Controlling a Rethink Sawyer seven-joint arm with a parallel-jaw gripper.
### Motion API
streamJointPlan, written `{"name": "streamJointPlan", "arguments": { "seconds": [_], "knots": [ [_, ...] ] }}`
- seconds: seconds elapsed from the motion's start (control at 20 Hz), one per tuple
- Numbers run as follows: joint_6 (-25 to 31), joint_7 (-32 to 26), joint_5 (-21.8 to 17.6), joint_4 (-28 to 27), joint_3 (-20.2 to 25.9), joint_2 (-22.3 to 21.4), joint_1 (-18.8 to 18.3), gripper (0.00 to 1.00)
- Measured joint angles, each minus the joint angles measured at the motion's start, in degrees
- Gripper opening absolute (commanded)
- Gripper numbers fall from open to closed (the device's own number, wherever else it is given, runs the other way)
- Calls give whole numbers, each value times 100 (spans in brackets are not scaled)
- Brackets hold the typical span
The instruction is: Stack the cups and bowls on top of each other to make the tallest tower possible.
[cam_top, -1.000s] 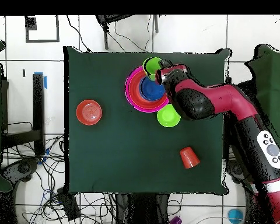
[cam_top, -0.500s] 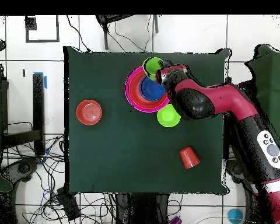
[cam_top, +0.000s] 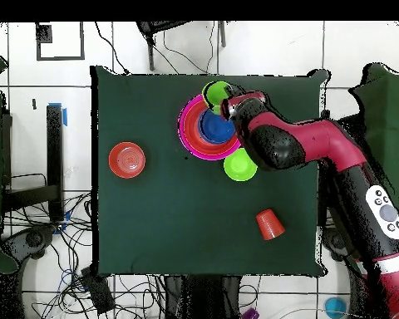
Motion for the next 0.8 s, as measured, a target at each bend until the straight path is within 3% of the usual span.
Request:
{"name": "streamJointPlan", "arguments": {
  "seconds": [0.4,0.45,0.8],
  "knots": [
    [0,0,50,0,1,0,24,0],
    [0,0,62,0,1,0,24,100],
    [0,0,224,0,1,0,28,100]
  ]
}}
